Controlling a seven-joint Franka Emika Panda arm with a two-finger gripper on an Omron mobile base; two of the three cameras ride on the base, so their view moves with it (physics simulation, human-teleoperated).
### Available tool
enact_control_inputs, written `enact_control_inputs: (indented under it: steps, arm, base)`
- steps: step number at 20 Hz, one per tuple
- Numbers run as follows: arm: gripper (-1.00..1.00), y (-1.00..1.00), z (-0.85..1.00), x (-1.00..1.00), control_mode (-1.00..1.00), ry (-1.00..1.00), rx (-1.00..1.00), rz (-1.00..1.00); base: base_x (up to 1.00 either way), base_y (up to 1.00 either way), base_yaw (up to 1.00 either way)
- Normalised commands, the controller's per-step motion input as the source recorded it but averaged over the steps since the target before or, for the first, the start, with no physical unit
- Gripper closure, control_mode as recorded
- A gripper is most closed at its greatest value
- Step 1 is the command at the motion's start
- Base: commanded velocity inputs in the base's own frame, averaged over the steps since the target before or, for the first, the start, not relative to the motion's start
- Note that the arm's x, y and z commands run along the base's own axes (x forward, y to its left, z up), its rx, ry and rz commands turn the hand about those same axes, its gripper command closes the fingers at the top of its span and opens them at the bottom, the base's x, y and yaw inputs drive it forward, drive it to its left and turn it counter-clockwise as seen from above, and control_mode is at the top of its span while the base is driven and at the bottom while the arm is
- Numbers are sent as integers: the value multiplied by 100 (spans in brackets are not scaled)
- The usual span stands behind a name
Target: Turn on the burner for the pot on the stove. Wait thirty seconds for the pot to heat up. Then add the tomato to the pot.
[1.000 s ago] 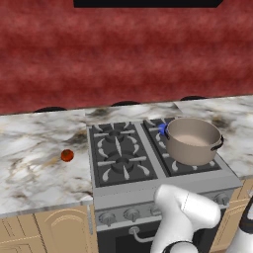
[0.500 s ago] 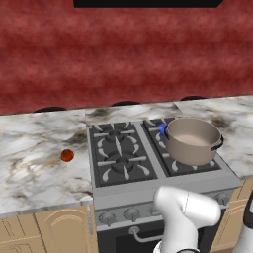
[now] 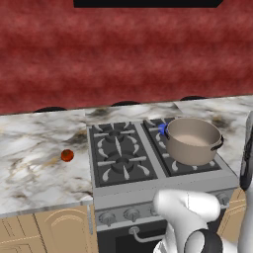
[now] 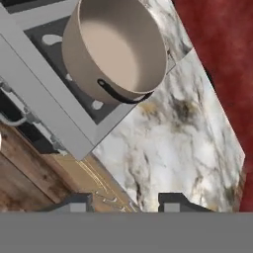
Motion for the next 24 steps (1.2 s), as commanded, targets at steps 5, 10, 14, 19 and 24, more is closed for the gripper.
enact_control_inputs:
  steps: [5,10,14,19,24]
  arm:
    - [-100,4,85,0,-100,35,-13,3]
    - [-100,52,16,0,-100,-21,-23,14]
    - [-100,64,4,1,-100,-18,-9,30]
    - [-100,90,0,8,-100,0,-2,-1]
    - [-100,75,31,29,-100,5,-3,3]
  base:
    - [0,0,0]
    - [0,0,0]
    - [0,0,0]
    - [0,0,0]
    - [0,0,0]
